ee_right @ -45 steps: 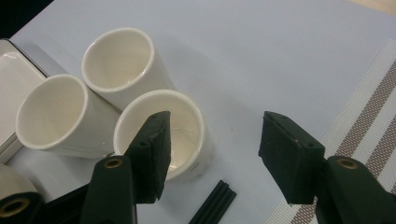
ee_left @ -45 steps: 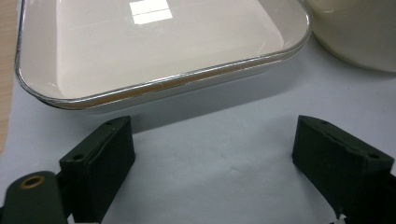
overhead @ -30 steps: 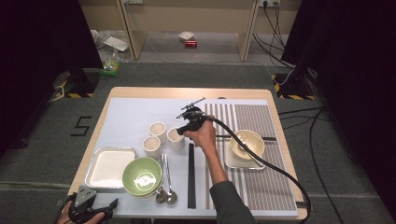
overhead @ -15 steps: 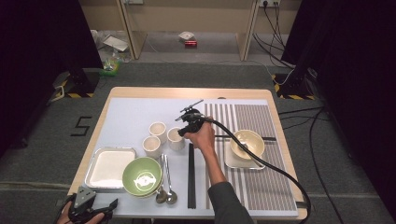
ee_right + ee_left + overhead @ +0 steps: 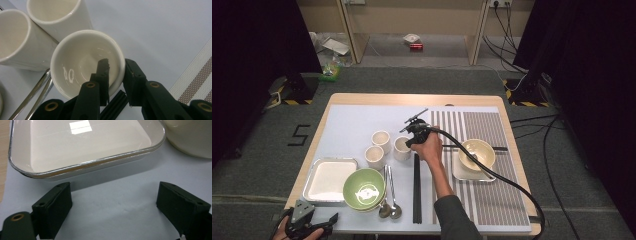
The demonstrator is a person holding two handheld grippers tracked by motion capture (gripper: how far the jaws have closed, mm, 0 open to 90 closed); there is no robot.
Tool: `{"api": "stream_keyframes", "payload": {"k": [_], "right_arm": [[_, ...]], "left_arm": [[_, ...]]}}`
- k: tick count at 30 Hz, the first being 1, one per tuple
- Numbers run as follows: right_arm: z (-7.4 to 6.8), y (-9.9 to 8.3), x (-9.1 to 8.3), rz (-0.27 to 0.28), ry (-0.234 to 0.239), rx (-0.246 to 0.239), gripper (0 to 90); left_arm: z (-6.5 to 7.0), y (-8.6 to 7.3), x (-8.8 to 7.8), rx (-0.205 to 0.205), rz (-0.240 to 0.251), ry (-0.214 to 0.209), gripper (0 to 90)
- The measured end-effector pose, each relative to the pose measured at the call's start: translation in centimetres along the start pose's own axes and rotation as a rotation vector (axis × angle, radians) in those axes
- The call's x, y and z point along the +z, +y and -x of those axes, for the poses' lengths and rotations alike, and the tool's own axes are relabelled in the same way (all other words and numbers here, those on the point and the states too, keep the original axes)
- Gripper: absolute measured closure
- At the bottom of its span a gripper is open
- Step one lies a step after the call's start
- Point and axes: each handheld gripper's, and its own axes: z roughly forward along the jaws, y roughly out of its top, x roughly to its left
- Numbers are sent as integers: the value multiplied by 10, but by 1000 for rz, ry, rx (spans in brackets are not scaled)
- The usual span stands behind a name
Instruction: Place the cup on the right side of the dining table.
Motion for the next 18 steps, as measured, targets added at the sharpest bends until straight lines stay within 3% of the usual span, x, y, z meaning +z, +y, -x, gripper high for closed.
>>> {"api": "stream_keyframes", "payload": {"k": [6,14,18], "right_arm": [[3,-1,5,-23,-4,-11,763],[6,-6,11,-58,4,9,790],[6,-6,12,-46,22,9,812]], "left_arm": [[0,0,0,-4,3,-1,117],[0,0,0,-4,2,1,117],[0,0,0,-4,2,0,117]]}}
